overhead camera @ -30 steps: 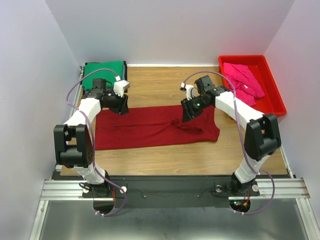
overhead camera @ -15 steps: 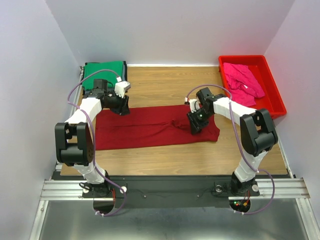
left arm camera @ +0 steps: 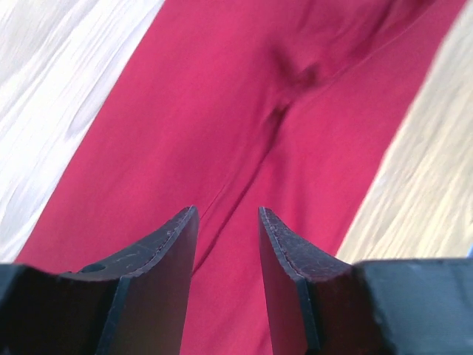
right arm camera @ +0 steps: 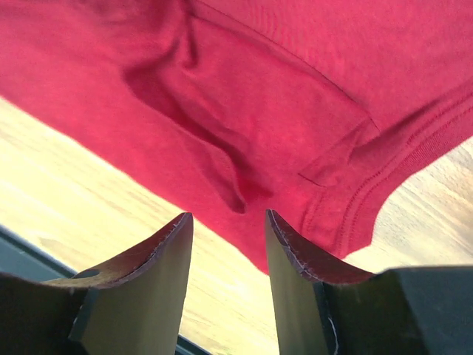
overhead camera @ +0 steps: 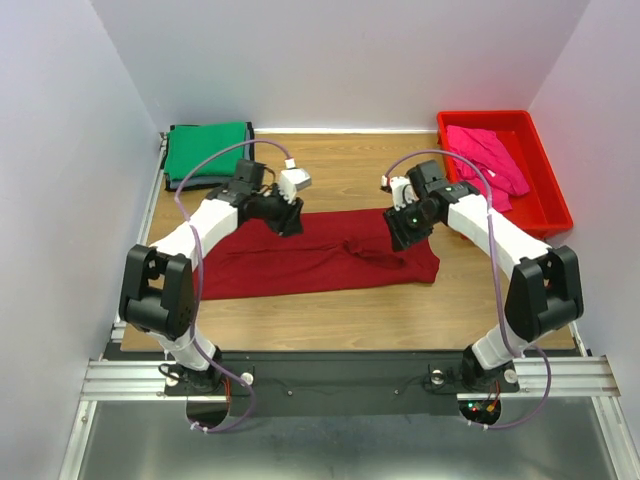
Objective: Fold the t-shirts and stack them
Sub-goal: Fold the tshirt
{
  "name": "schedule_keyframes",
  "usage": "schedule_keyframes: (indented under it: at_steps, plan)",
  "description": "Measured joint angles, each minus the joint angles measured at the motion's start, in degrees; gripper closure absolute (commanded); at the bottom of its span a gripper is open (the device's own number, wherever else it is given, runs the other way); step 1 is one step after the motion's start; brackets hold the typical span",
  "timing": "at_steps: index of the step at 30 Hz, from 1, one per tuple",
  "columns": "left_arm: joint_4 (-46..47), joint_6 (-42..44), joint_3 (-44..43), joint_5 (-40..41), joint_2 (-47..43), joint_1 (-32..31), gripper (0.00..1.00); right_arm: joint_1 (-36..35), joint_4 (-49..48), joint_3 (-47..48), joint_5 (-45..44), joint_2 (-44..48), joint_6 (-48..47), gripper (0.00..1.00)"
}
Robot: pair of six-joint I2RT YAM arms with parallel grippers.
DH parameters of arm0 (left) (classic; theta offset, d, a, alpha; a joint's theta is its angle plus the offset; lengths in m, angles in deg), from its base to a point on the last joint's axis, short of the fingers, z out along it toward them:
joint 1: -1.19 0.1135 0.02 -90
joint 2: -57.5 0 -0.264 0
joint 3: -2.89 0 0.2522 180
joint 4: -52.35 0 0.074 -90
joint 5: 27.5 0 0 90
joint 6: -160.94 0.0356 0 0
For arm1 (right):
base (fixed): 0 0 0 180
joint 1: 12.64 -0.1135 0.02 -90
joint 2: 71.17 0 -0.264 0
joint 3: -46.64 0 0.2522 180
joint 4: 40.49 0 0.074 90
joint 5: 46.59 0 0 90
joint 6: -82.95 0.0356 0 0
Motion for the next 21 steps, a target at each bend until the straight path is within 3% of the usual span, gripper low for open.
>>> schedule_keyframes:
  at_steps: [11,21]
  plan:
    - [9.88,-12.15,-4.17,0.94,4.98,-11.23,0.51,0.26,1.22,-0.02,-5.64,-5.81,0.11,0.54]
    - [11.58,-16.06,-5.29,1.57,9.66,-14.01,0.51,0.26,1.29,-1.9,-5.88,-6.51,-0.13,0.58]
